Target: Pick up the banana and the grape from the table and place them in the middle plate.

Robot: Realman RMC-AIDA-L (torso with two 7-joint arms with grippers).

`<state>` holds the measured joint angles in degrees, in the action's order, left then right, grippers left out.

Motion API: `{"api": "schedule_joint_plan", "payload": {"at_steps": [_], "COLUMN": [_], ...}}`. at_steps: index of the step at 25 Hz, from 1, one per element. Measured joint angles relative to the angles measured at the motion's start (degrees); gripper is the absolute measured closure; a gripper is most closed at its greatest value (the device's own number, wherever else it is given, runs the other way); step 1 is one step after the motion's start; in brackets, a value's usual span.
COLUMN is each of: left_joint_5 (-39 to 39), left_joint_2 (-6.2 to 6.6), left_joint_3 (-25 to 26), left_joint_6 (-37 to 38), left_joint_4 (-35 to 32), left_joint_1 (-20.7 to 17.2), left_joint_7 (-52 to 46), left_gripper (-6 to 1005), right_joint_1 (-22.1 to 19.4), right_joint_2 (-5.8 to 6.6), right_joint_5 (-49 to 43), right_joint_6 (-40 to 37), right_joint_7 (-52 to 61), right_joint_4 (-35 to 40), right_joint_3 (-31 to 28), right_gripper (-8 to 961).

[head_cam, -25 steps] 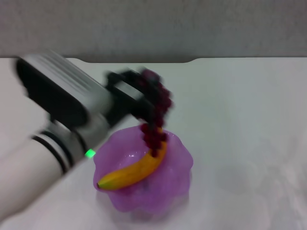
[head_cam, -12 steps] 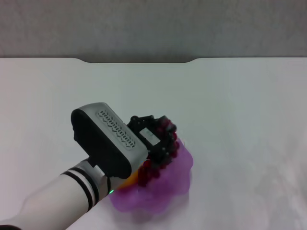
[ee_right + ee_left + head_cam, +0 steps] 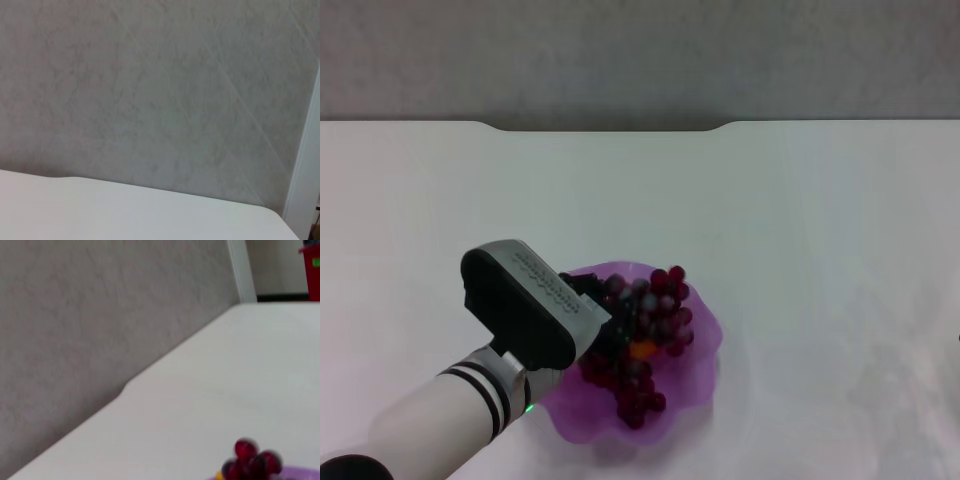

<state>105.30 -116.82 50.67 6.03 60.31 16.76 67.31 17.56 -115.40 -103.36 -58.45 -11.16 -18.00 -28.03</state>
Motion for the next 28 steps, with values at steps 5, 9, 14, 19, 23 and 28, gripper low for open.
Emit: {"api": "schedule_joint_plan", "payload": {"at_steps": [5, 9, 14, 19, 23, 28], "left_joint_5": [0.0, 0.1, 0.2, 0.2, 0.3, 2.2], "left_joint_2": [-0.10, 0.07, 0.25, 0.34, 0.44, 0.50], "left_joint_3": [-1.6, -4.7, -6.9, -7.4, -7.4, -7.4], "left_joint_6": [4.4, 11.7, 14.2, 13.7, 13.7, 15.4], "left_joint_4": [-0.6, -0.2, 1.2, 1.8, 3.4, 7.0], "left_joint_1": [0.0, -0.8, -1.1, -1.3, -1.9, -2.9], "left_joint_7": [0.0, 0.2, 0.4, 0.4, 0.5, 0.8], "left_gripper": [714, 669, 518, 188, 162, 129], "right_joint_1": [0.0, 0.0, 0.0, 0.0, 0.0, 0.0], "right_joint_2": [0.00, 0.00, 0.00, 0.00, 0.00, 0.00], "right_joint_5": [0.0, 0.0, 0.0, 0.0, 0.0, 0.0], "right_joint_6": [0.0, 0.0, 0.0, 0.0, 0.0, 0.0], "right_joint_7": [0.0, 0.0, 0.0, 0.0, 0.0, 0.0], "right_joint_4": [0.0, 0.0, 0.1, 0.1, 0.2, 0.3], "right_joint_3": [0.0, 0.0, 0.0, 0.0, 0.0, -0.1], "right_gripper": [931, 931, 931, 931, 931, 931]}}
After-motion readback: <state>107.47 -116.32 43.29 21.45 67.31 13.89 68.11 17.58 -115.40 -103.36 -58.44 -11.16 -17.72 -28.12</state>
